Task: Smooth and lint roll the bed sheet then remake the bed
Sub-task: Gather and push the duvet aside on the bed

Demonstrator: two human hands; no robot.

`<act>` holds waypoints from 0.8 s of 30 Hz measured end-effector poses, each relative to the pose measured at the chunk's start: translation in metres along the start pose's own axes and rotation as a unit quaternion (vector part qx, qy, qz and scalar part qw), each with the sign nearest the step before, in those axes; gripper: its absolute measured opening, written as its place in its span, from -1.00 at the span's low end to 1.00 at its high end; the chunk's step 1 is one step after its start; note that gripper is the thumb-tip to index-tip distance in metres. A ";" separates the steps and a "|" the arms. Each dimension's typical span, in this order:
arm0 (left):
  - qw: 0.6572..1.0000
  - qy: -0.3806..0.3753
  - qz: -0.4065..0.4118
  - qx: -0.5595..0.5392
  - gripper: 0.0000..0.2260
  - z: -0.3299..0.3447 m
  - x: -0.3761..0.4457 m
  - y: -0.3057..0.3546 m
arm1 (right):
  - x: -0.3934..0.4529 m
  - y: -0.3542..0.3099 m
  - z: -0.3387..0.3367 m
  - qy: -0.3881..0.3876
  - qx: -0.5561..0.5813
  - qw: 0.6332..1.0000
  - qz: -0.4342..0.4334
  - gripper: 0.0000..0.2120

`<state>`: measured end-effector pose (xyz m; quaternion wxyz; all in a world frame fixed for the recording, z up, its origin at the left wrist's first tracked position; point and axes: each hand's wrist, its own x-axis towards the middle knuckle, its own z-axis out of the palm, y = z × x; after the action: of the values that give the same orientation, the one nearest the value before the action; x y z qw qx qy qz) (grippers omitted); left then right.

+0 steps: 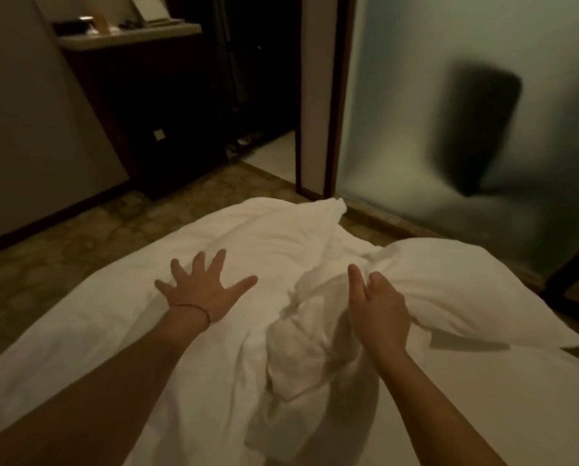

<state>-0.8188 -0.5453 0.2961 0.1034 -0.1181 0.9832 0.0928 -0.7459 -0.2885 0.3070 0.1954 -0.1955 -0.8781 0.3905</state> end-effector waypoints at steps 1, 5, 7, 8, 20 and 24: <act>0.998 -0.048 -0.043 -0.028 -0.01 0.008 0.009 -0.020 | -0.002 -0.006 0.015 -0.022 -0.005 1.000 0.015 -0.48; 0.986 -0.082 -0.096 -0.110 0.06 0.051 0.021 -0.059 | -0.018 -0.019 0.082 -0.167 -0.054 0.977 0.124 -0.13; 0.989 -0.066 -0.088 -0.099 0.02 0.067 0.024 -0.058 | -0.020 -0.031 0.110 -0.207 -0.061 0.961 0.174 0.15; 0.990 -0.060 -0.087 -0.098 -0.01 0.074 0.024 -0.056 | -0.021 -0.038 0.123 -0.222 -0.072 0.953 0.194 0.24; 0.991 -0.010 -0.028 -0.133 -0.19 0.109 0.082 -0.153 | -0.051 -0.035 0.241 -0.202 -0.199 0.917 0.282 0.46; 0.941 -0.072 -0.237 -0.232 0.34 0.114 0.106 -0.211 | -0.058 -0.026 0.254 -0.145 -0.221 0.934 0.241 0.31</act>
<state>-0.8455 -0.7459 0.1291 0.1630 -0.3612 0.8678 0.2997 -0.8277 -0.4877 0.1585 -0.0823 -0.3806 -0.8875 0.2466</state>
